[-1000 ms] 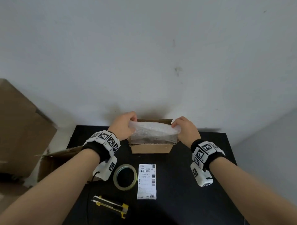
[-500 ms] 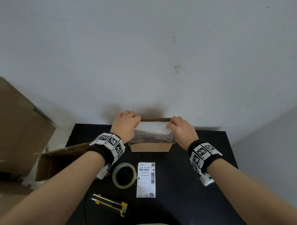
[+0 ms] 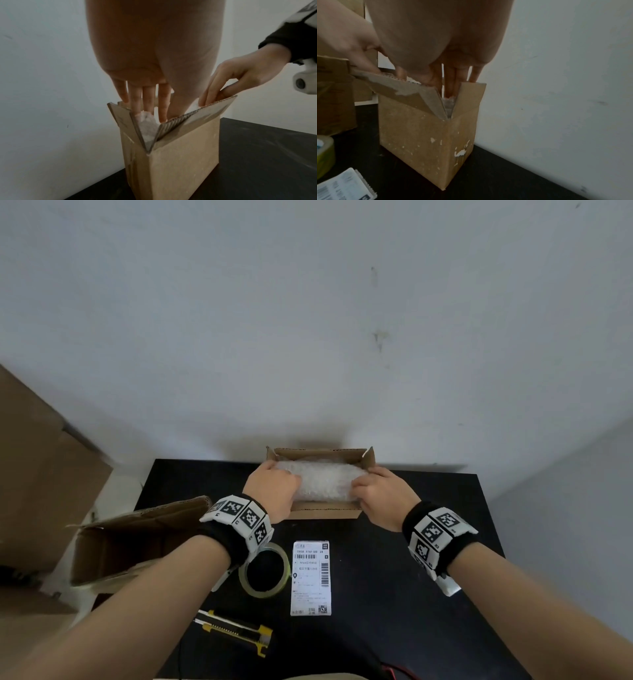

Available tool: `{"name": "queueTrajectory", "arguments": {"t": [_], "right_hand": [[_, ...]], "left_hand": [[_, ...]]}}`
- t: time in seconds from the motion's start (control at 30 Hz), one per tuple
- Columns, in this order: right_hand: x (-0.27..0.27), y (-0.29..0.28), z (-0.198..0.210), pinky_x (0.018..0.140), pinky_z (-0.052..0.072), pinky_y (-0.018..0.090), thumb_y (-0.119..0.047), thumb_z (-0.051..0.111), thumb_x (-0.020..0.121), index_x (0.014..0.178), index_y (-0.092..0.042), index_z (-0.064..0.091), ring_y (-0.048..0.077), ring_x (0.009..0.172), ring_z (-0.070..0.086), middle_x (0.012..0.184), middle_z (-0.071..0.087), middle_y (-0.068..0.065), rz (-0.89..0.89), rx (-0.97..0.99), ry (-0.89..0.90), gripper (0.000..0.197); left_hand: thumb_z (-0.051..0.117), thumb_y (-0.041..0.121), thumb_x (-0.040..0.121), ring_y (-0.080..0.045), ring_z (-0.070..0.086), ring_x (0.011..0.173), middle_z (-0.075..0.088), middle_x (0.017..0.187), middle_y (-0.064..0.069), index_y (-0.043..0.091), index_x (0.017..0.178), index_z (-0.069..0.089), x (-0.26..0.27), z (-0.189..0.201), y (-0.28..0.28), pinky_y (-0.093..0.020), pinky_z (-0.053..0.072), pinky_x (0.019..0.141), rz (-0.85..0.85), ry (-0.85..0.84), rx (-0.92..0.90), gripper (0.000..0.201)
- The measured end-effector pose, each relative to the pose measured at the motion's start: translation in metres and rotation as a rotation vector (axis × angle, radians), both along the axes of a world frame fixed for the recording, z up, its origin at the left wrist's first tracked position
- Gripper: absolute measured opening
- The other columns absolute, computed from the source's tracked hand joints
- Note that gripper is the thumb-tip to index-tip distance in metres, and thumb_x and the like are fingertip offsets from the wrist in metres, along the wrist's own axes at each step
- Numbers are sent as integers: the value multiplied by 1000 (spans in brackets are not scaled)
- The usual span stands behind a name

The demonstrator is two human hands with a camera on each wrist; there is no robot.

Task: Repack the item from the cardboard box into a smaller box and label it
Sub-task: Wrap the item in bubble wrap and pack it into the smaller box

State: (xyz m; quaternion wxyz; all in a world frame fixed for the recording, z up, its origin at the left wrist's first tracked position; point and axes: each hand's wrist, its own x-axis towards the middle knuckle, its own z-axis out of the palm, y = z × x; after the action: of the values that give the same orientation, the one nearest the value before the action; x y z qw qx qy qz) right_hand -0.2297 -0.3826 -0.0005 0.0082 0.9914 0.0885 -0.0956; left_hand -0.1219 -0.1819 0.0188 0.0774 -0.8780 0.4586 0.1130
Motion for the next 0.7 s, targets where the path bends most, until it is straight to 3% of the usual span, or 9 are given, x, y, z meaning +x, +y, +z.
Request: {"name": "queueTrajectory", "arguments": {"t": [0.1,0.17,0.2,0.27,0.33,0.4,0.47,0.57,0.7], "right_hand": [[-2,1,-3,114,7,28,-21,34,92,116,-22,61,13,117,52,124,59,-7,-67,11,39,36],[-4,4,-4,115,4,32,-25,30,94,116,-22,60,12,118,52,124,59,-8,-84,8,57,37],[-5,6,-5,116,5,34,-27,29,95,116,-22,59,12,118,52,124,58,-8,-92,9,59,38],[-6,8,-8,112,16,35,-30,27,97,115,-22,61,14,114,53,121,59,-7,-101,15,43,39],[-6,11,-10,101,32,33,-27,36,98,108,-17,64,20,109,53,117,59,0,-126,46,9,32],[-5,13,-13,88,45,35,-11,52,91,101,-7,66,28,101,55,111,59,9,-164,89,-69,18],[-4,15,-15,79,53,38,0,60,84,103,0,64,32,97,58,109,59,15,-249,155,-151,20],[-4,18,-12,88,49,38,-20,54,93,122,-4,58,29,113,51,125,52,14,-373,317,-156,33],[-5,22,-17,111,30,41,-40,36,98,136,-7,45,32,133,37,145,39,16,-332,274,-51,51]], "left_hand": [[50,14,89,-23,57,107,67,92,1,22,122,46,-5,-5,-1,-34,32,109,1,38,-13,35],[48,12,89,-21,60,101,63,80,4,23,128,43,-11,-7,-2,-38,16,118,-39,39,17,41],[46,13,90,-20,59,102,63,85,5,22,129,45,-15,-8,-3,-39,7,119,-65,2,37,40],[41,18,93,-21,50,118,62,114,-2,17,132,46,-20,-11,-6,-40,4,118,-87,-63,68,39],[39,21,94,-26,39,128,50,133,-8,14,132,47,-23,-16,-10,-44,10,117,-68,-70,101,40],[43,22,93,-29,36,128,43,136,-12,14,127,53,-25,-19,-11,-45,23,112,-37,-27,125,37],[49,16,90,-28,38,124,39,134,-12,12,123,55,-25,-22,-12,-40,38,102,55,96,76,34],[51,7,88,-30,38,125,29,138,-13,12,127,50,-27,-24,-12,-39,44,97,221,288,-56,40],[45,13,92,-35,22,136,14,148,-18,9,127,51,-31,-38,-14,-41,28,113,291,306,-187,35]]}}
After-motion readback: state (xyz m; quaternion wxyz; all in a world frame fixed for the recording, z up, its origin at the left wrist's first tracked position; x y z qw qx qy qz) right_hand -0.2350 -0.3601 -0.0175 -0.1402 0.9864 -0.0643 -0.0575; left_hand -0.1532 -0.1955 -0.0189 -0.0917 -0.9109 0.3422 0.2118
